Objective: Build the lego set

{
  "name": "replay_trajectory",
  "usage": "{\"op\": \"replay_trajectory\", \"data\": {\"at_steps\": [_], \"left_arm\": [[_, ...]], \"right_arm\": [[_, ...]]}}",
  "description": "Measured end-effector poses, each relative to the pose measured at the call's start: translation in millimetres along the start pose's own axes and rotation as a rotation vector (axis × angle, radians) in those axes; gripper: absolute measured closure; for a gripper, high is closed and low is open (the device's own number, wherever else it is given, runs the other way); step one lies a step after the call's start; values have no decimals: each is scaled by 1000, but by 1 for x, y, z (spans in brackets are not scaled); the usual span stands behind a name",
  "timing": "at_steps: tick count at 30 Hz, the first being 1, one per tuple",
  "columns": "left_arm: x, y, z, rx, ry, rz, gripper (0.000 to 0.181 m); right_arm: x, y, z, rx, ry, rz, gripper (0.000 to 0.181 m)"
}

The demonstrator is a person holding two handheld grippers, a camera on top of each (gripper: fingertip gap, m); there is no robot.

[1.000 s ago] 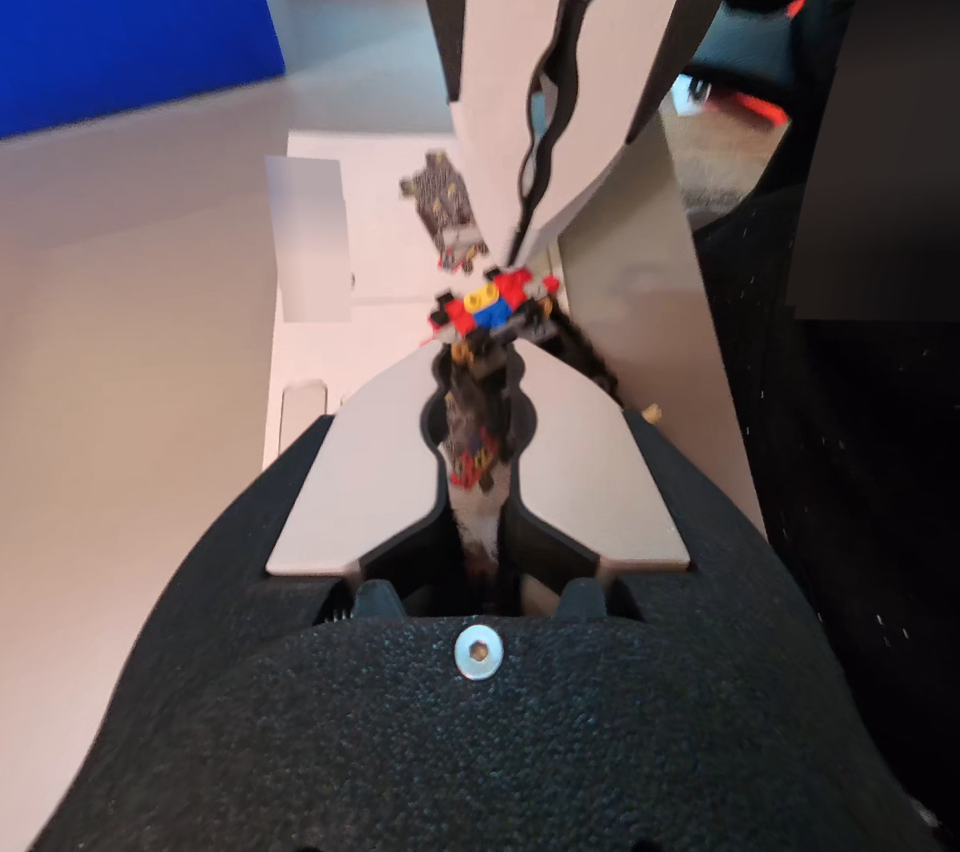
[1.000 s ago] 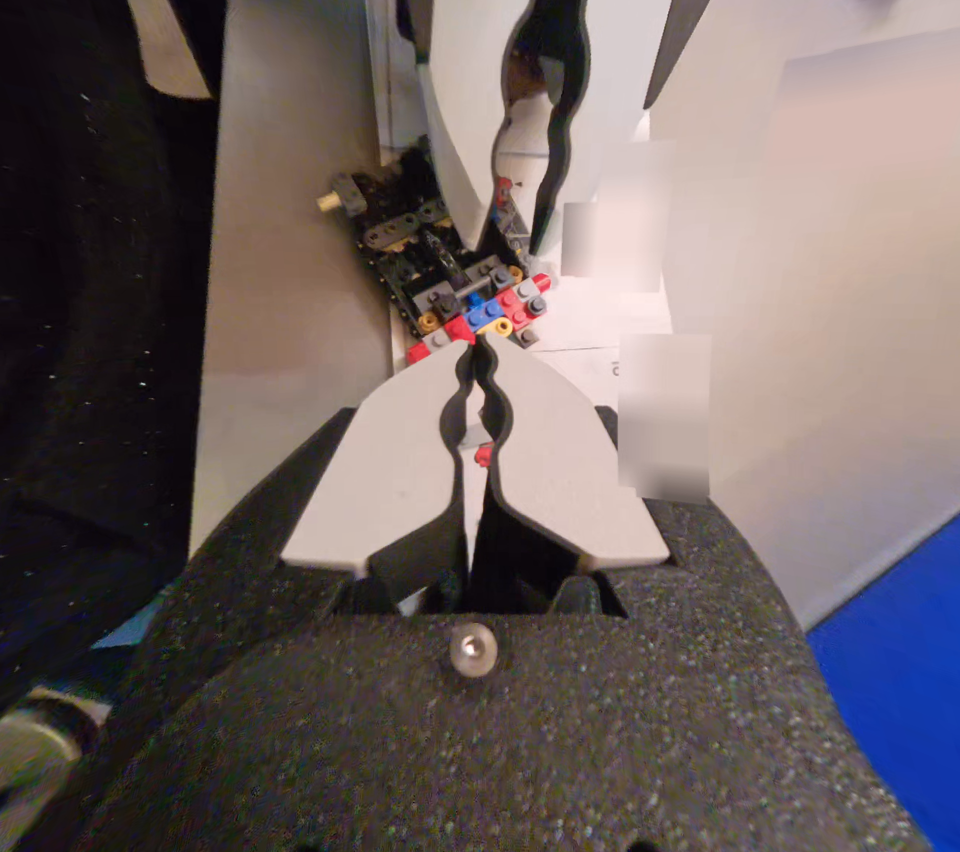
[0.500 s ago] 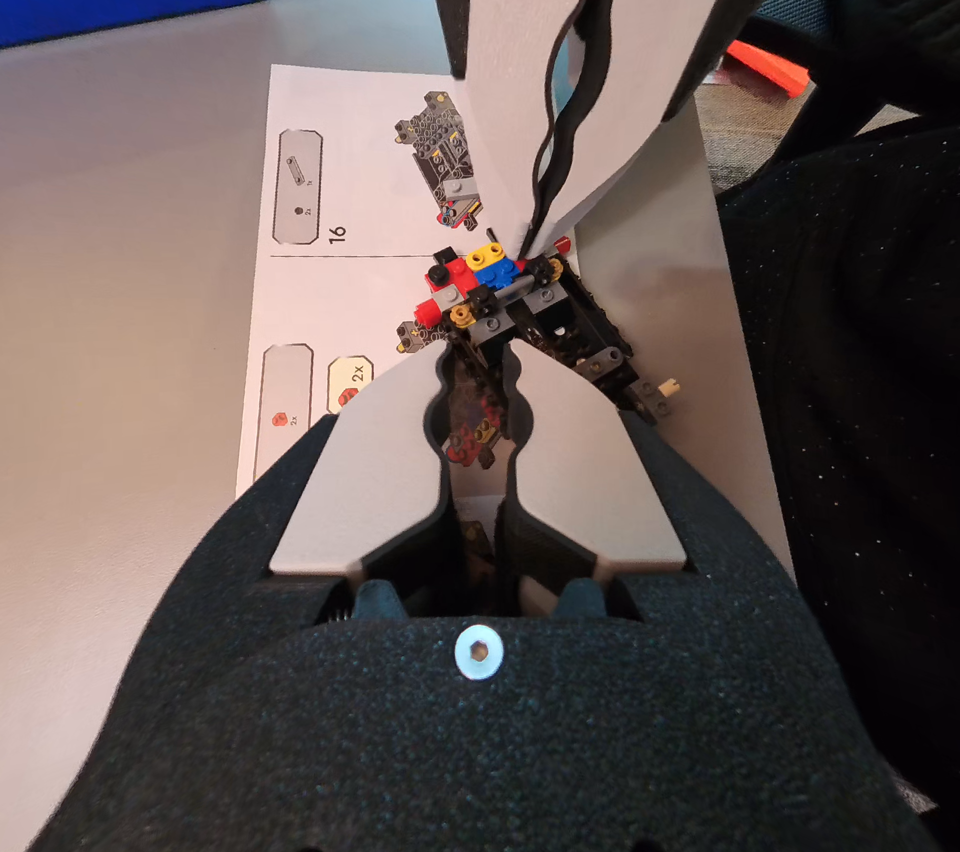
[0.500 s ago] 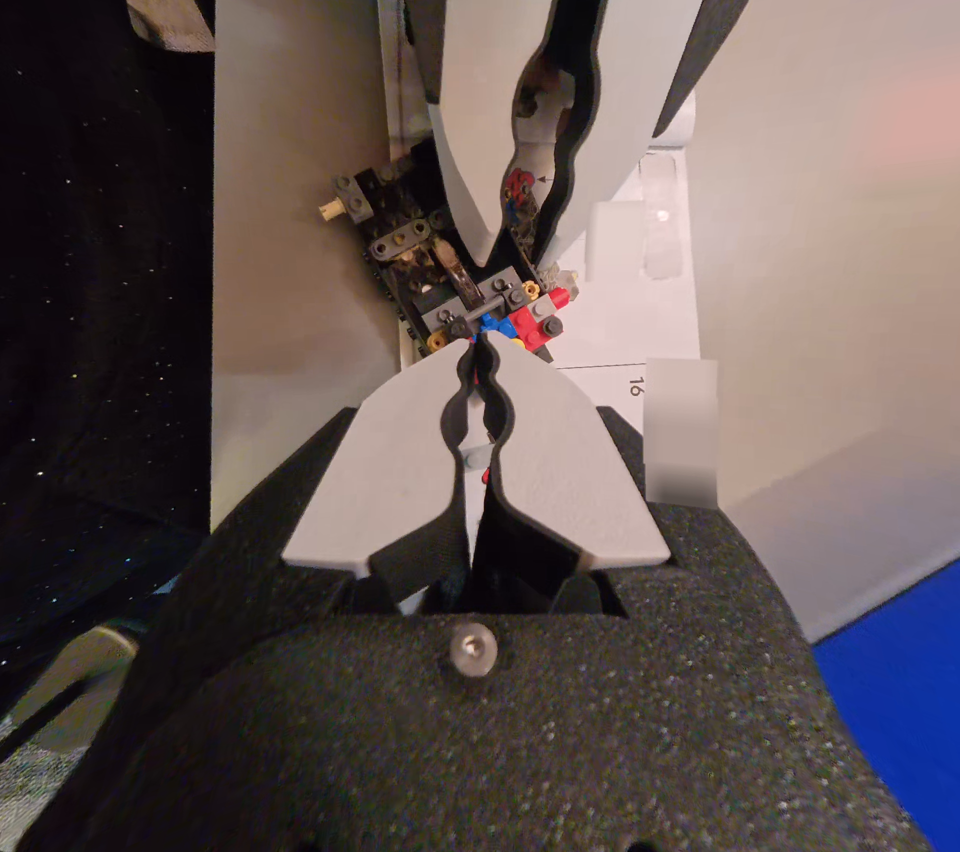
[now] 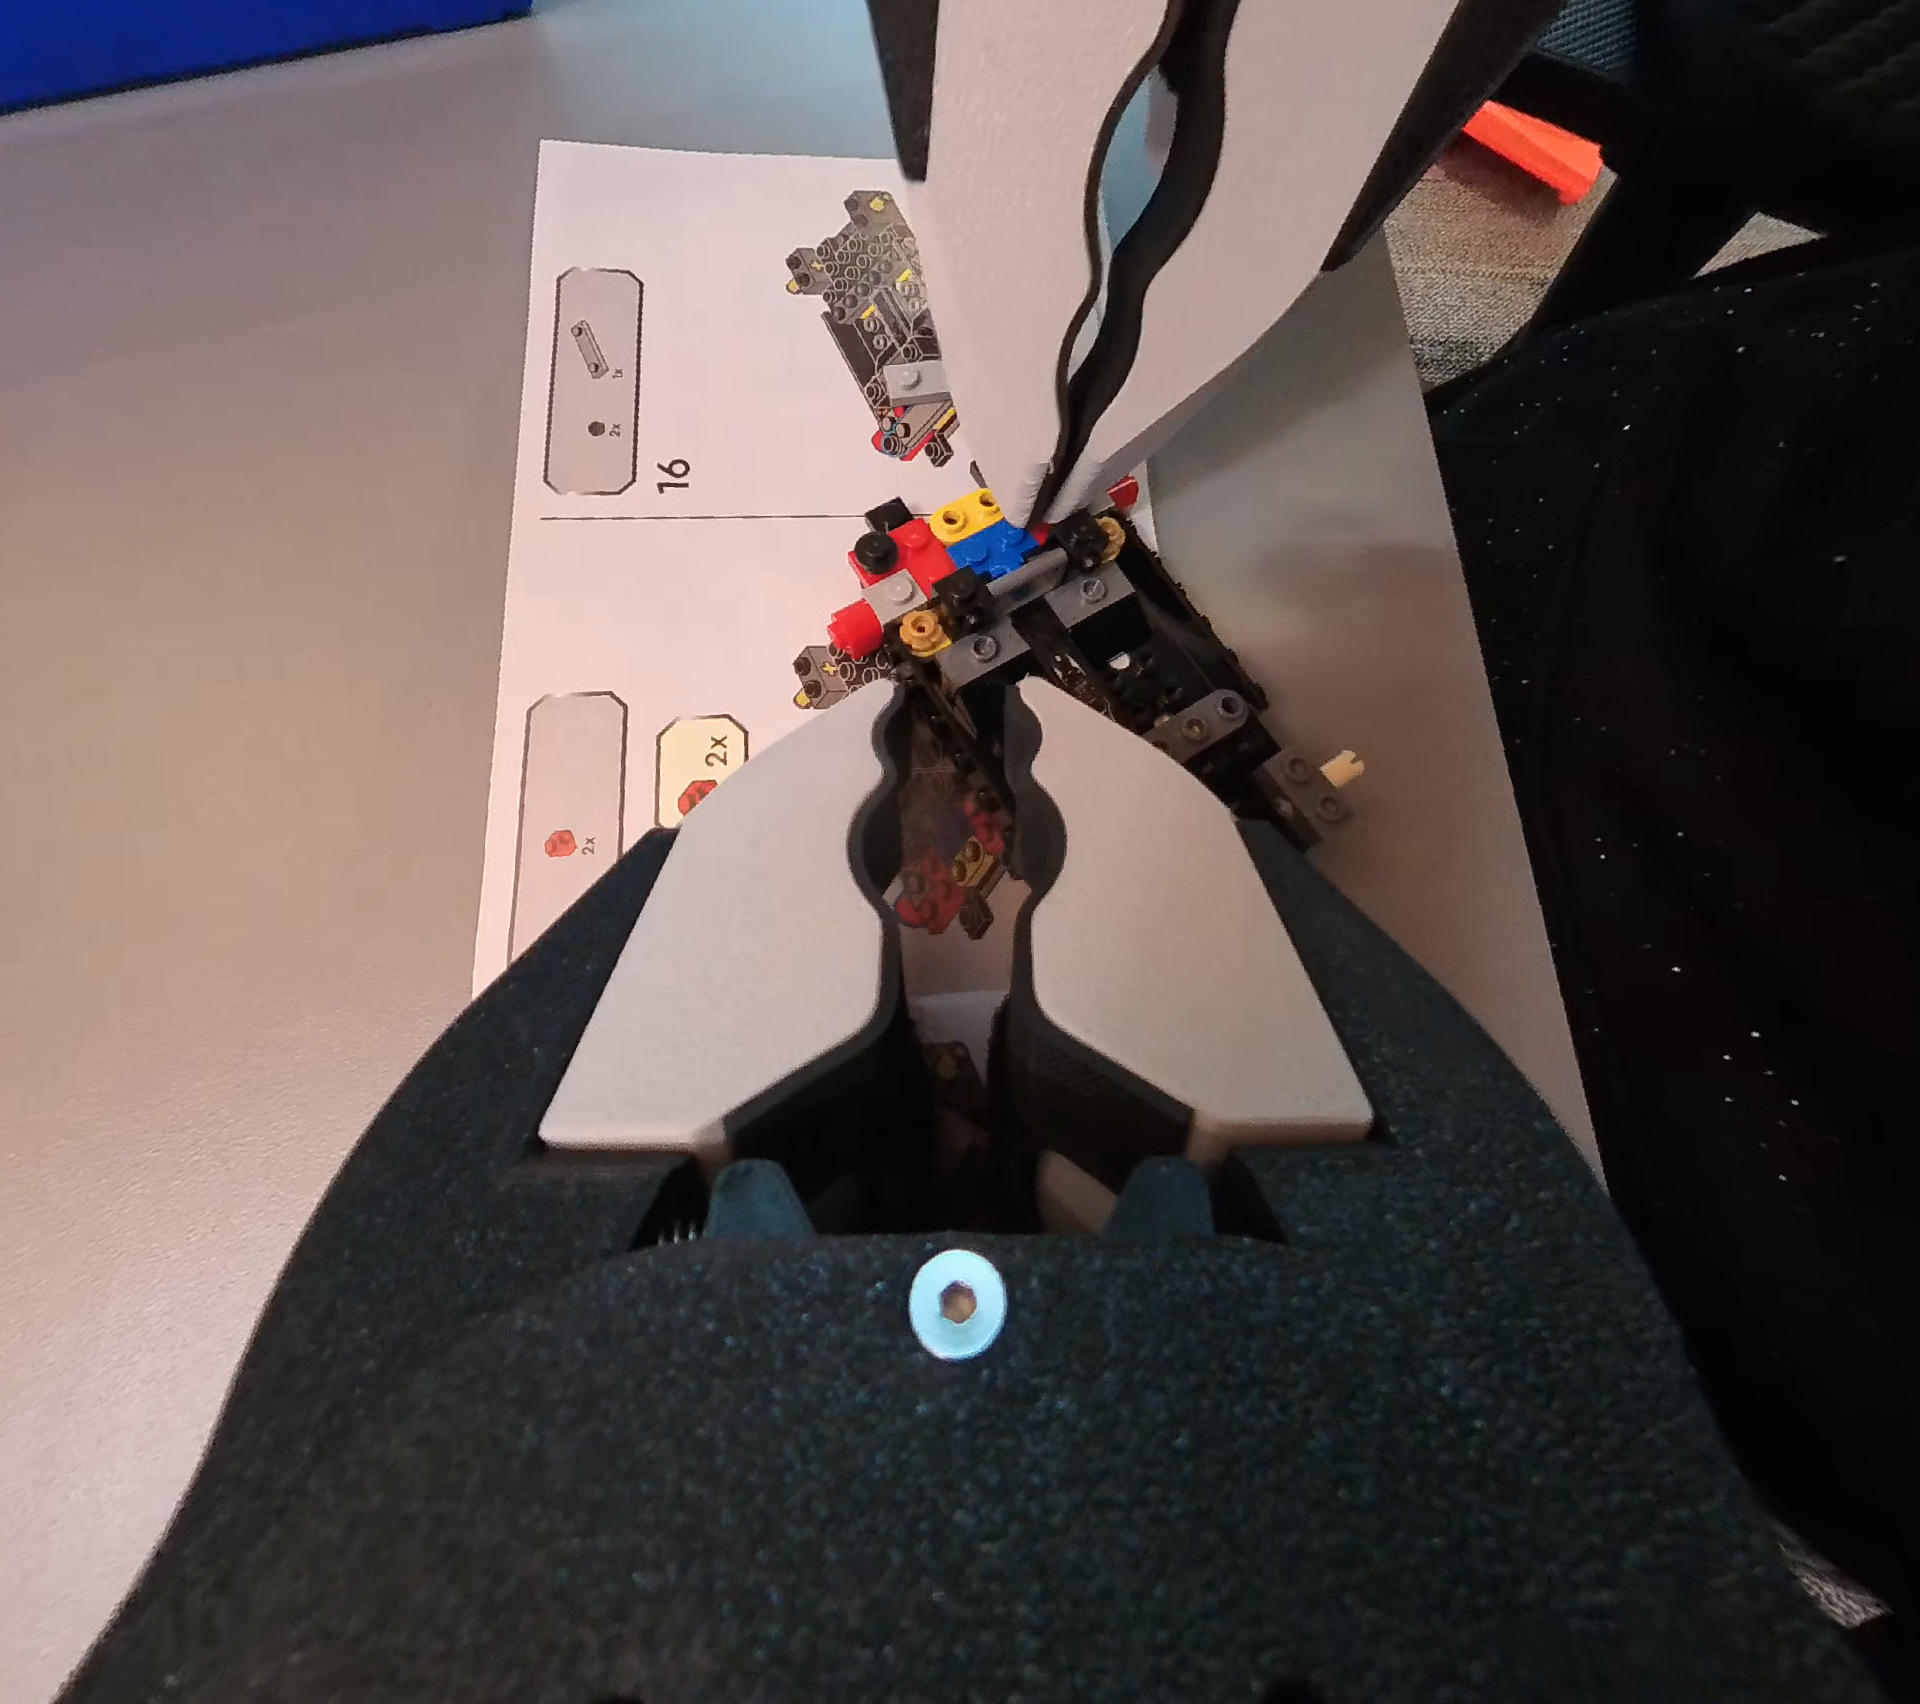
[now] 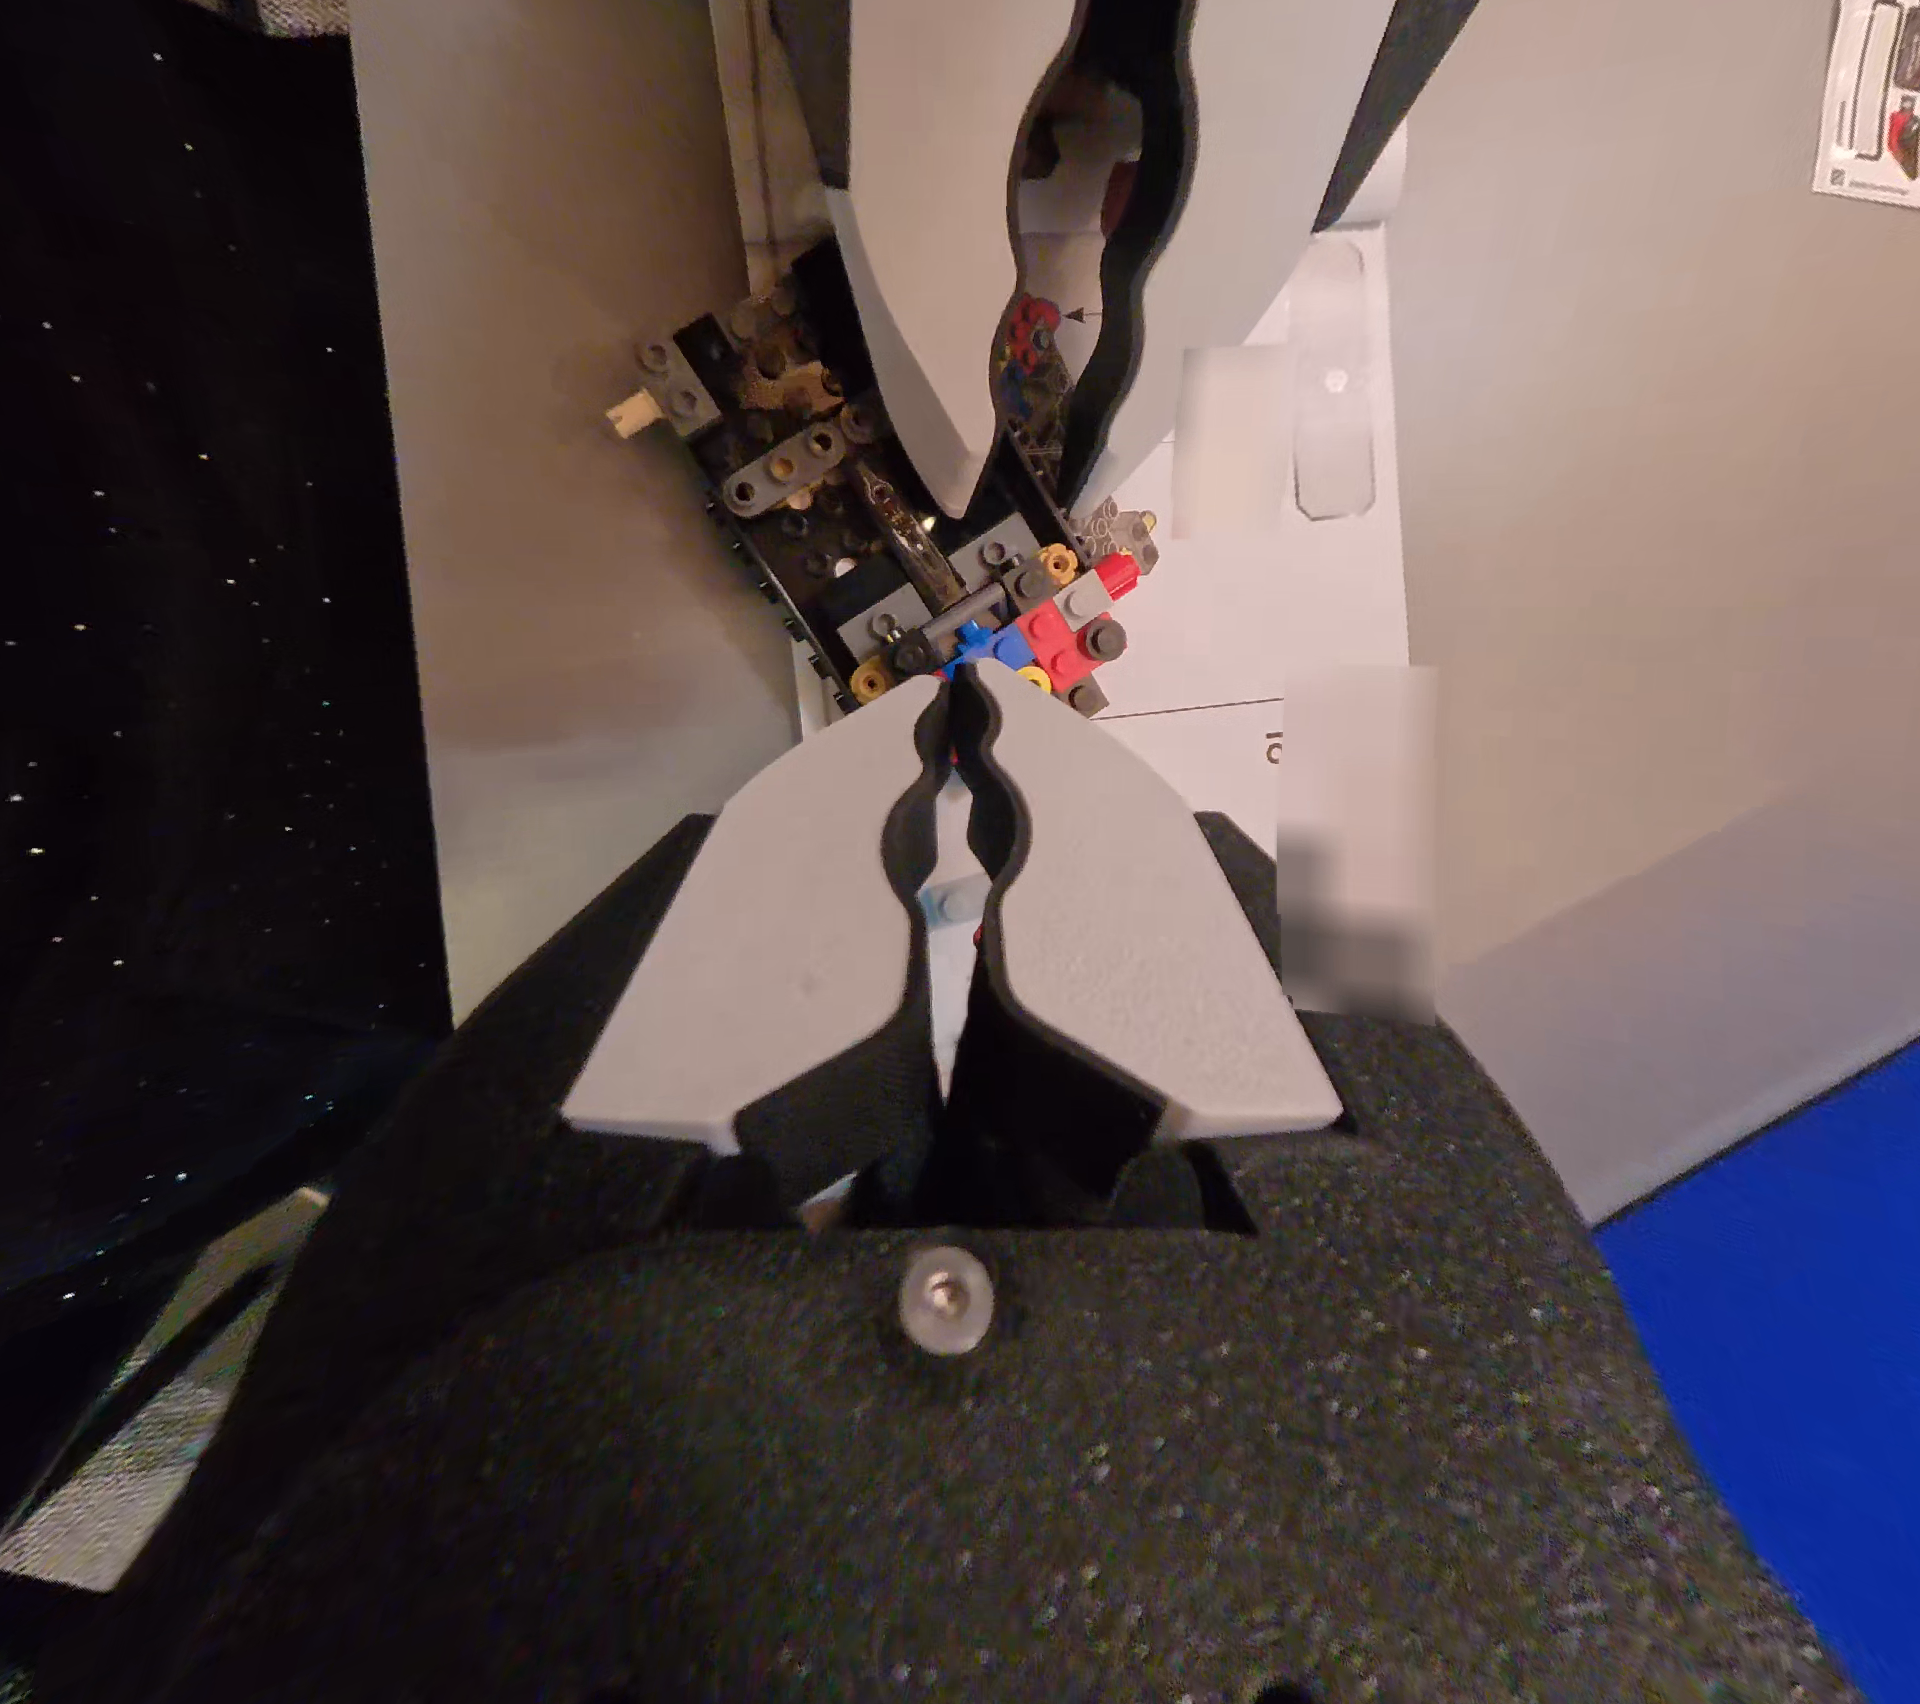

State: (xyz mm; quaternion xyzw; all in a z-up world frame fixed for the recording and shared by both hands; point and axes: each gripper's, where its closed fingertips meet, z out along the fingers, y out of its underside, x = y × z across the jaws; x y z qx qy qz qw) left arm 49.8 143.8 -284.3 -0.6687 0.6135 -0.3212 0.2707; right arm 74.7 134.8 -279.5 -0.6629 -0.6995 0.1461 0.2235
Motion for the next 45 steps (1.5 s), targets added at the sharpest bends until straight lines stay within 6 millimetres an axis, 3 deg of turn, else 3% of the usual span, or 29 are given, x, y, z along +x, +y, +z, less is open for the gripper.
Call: {"op": "replay_trajectory", "data": {"at_steps": [2, 5, 8, 12, 16, 20, 21, 26, 30, 45], "left_arm": [[0, 0, 0, -4, -2, 4, 165], [0, 0, 0, -2, -4, 9, 165], [0, 0, 0, -2, 0, 7, 165], [0, 0, 0, 0, 2, 6, 165], [0, 0, 0, 1, 3, 5, 165], [0, 0, 0, 4, 3, 5, 165], [0, 0, 0, 5, 1, 4, 165], [-1, -1, -1, 7, -3, 4, 166], [-1, -1, -1, 8, -4, 6, 167], [-1, 0, 0, 9, -8, 4, 167]], "right_arm": [[3, -1, -3, 15, 29, -26, 181], [11, -12, -20, 149, 35, 65, 181], [13, 3, -23, 112, 47, 87, 181], [2, 7, -18, 129, 14, 104, 181], [12, 21, -33, 166, 75, 199, 181], [8, 38, -43, 205, 62, 312, 181], [6, 35, -44, 235, 57, 323, 169], [-7, -1, -32, 320, 81, 219, 174], [-9, -13, -15, 293, 67, 200, 176], [-7, -8, -3, 193, 101, 232, 175]]}}
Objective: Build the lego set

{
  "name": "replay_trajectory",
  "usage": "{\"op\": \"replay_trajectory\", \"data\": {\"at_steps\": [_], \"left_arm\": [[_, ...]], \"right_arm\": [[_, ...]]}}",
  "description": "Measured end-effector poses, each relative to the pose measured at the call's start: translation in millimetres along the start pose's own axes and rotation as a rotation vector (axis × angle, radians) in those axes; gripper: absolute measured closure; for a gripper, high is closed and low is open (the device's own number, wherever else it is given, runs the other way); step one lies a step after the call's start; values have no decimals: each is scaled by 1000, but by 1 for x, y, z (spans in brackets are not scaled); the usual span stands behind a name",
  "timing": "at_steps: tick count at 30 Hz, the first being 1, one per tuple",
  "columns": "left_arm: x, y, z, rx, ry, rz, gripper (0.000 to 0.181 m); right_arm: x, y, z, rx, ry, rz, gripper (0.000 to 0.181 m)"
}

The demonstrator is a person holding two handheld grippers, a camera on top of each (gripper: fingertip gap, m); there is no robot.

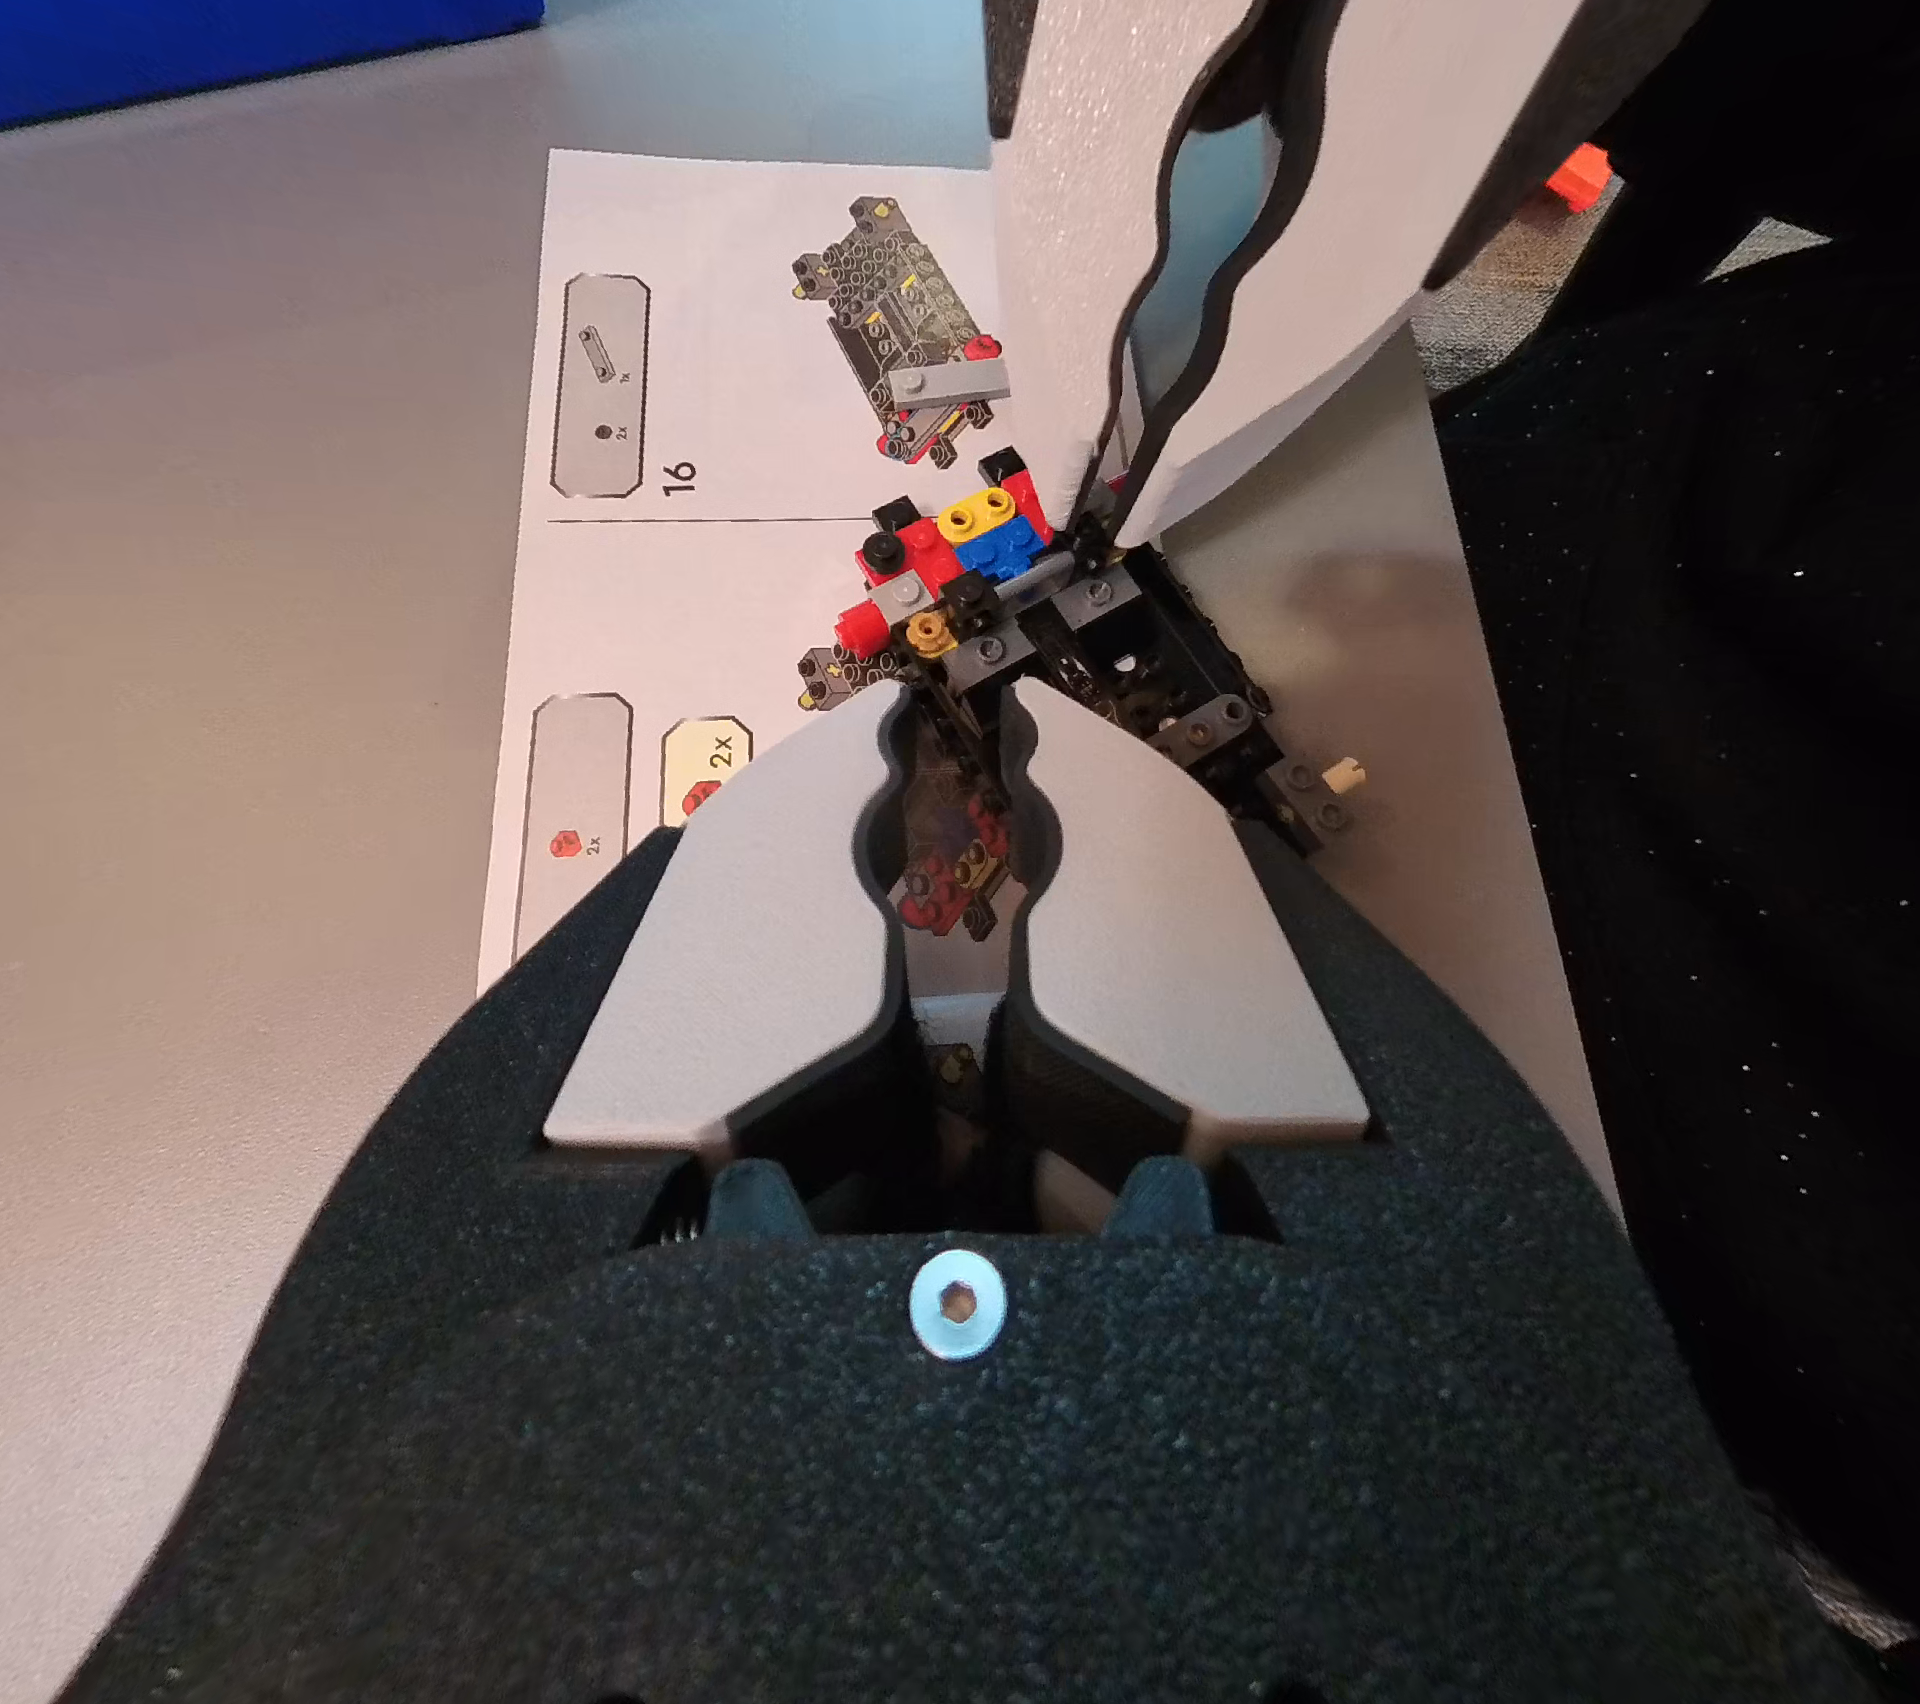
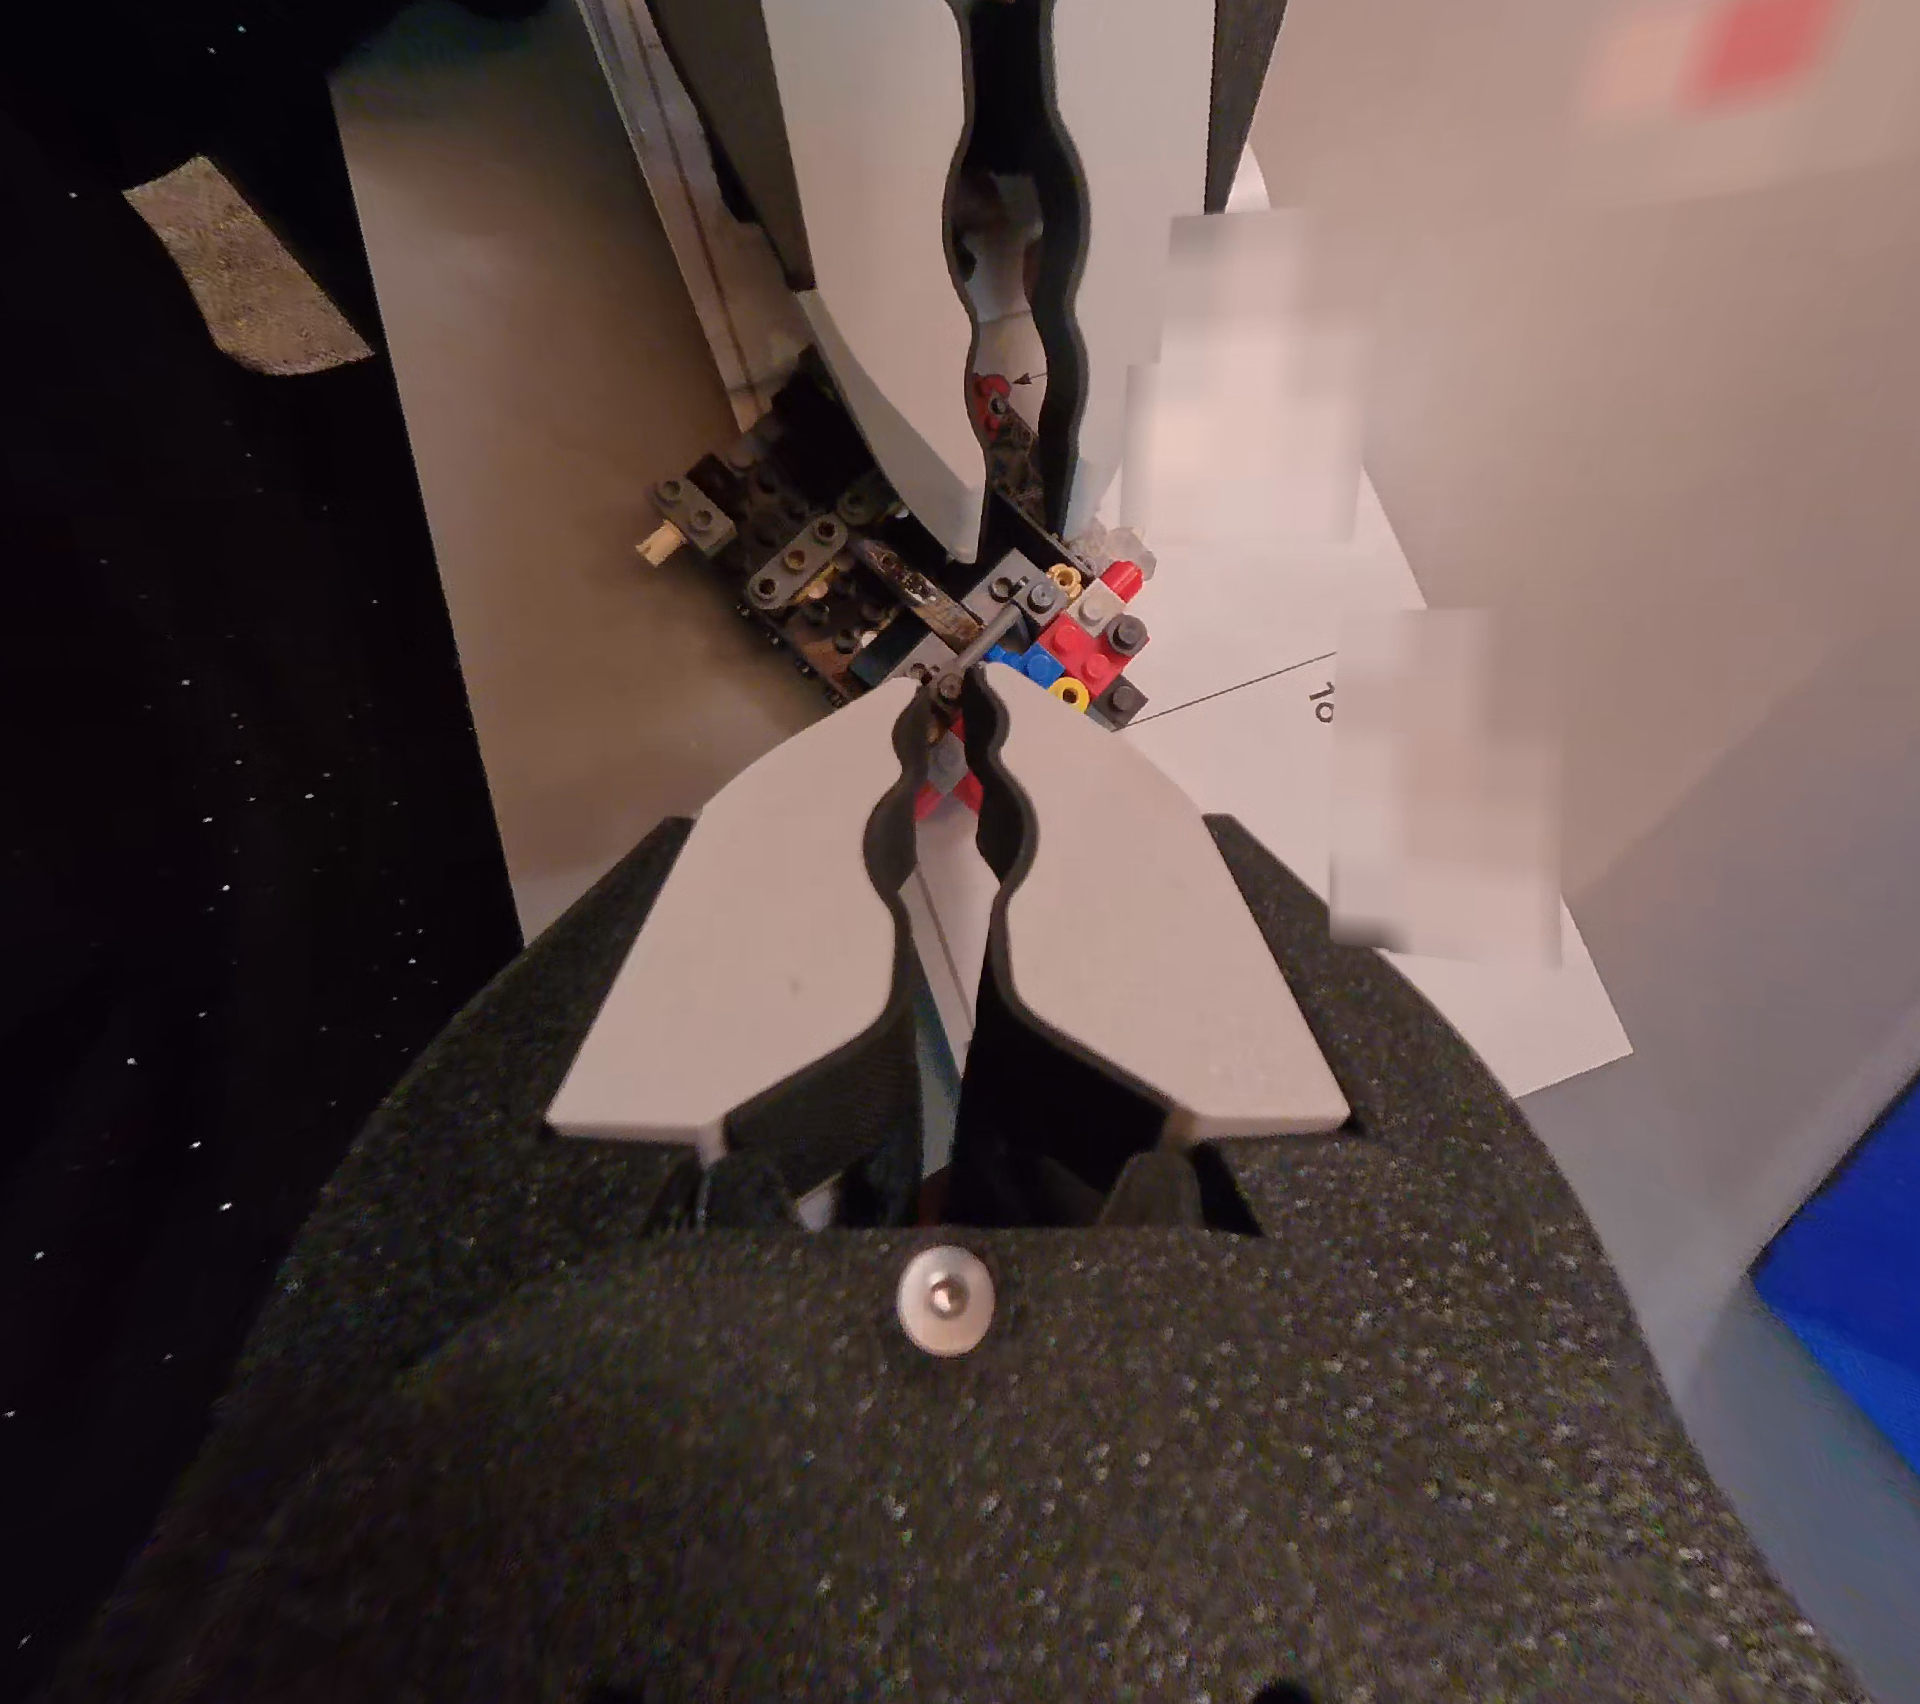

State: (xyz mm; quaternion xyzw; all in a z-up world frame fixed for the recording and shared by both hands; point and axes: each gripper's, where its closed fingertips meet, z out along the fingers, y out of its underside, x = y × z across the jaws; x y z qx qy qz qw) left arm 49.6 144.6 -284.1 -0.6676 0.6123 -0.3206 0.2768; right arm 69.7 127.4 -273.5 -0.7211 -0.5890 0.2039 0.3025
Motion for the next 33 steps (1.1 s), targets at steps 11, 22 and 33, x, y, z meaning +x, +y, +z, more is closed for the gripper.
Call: {"op": "replay_trajectory", "data": {"at_steps": [11, 22, 33], "left_arm": [[-1, 1, 0, 0, -7, -13, 167], [-1, 1, -1, 2, -4, -20, 167], [0, 1, -1, 3, -7, -15, 167]], "right_arm": [[1, 4, -2, -166, 80, 43, 181], [5, -4, -5, -79, 46, 71, 181], [2, -4, 2, -89, -17, 155, 181]]}}
